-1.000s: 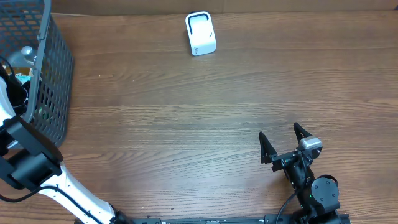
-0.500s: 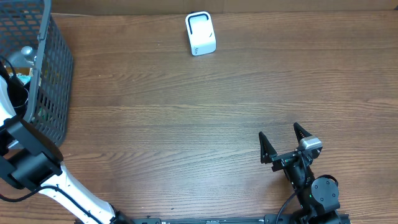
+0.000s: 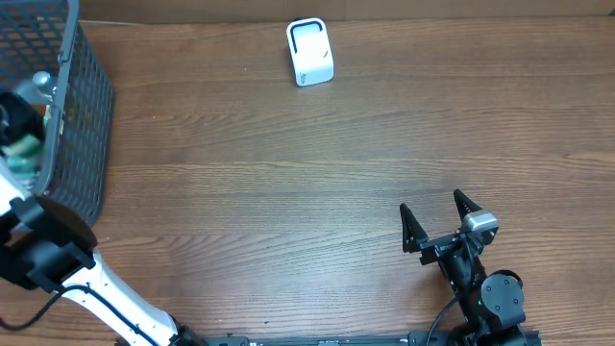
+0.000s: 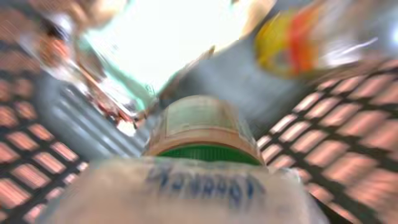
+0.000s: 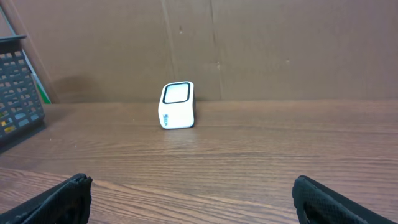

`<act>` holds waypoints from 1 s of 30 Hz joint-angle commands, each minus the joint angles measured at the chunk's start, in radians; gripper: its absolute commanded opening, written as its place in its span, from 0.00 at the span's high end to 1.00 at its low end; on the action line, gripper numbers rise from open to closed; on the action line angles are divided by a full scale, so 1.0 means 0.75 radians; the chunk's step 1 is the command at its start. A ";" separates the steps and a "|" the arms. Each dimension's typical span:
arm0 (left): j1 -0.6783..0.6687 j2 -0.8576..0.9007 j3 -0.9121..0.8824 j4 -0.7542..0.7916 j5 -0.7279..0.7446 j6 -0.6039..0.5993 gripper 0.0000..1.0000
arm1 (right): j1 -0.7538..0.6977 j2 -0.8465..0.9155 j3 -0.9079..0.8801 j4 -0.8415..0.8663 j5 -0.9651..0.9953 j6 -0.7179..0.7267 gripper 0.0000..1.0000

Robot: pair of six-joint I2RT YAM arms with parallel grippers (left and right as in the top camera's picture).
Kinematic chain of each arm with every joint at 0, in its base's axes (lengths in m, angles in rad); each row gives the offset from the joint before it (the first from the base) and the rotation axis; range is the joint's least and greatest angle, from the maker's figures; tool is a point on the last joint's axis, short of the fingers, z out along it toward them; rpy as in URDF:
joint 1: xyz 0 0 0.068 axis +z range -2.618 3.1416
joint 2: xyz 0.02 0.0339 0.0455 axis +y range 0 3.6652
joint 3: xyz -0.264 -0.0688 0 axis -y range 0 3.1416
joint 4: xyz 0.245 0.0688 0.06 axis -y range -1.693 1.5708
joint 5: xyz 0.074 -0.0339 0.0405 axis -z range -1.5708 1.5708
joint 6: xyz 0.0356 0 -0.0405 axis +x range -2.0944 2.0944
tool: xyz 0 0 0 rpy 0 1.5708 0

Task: Scan the item barcode
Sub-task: 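Lower the left gripper into the basket and grasp the green-capped bottle, then lift the bottle out and carry it toward the white scanner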

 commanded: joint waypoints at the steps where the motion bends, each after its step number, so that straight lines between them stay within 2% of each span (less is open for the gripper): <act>1: -0.003 -0.030 0.378 -0.091 0.021 -0.016 0.60 | -0.009 -0.009 -0.014 0.004 -0.002 -0.009 0.00; 4: -0.003 -0.030 0.582 -0.160 0.059 -0.044 0.61 | -0.009 -0.009 -0.014 0.004 -0.002 -0.009 0.00; 9: -0.013 -0.038 0.866 -0.242 0.238 -0.044 0.61 | -0.009 -0.009 -0.014 0.004 -0.002 -0.009 0.00; 14: -0.069 -0.112 0.884 -0.242 0.345 -0.058 0.62 | -0.009 -0.009 -0.014 0.004 -0.002 -0.009 0.00; 17: -0.175 -0.173 0.883 -0.242 0.441 -0.058 0.66 | -0.009 -0.009 -0.014 0.004 -0.002 -0.009 0.00; 20: -0.290 -0.223 0.882 -0.242 0.449 -0.057 0.68 | -0.009 -0.009 -0.014 0.004 -0.002 -0.009 0.00; 26: -0.598 -0.266 0.877 -0.242 0.379 -0.053 0.67 | -0.009 -0.009 -0.014 0.004 -0.002 -0.009 0.00; 30: -0.822 -0.266 0.793 -0.242 0.311 -0.054 0.66 | -0.009 -0.009 -0.014 0.004 -0.002 -0.009 0.00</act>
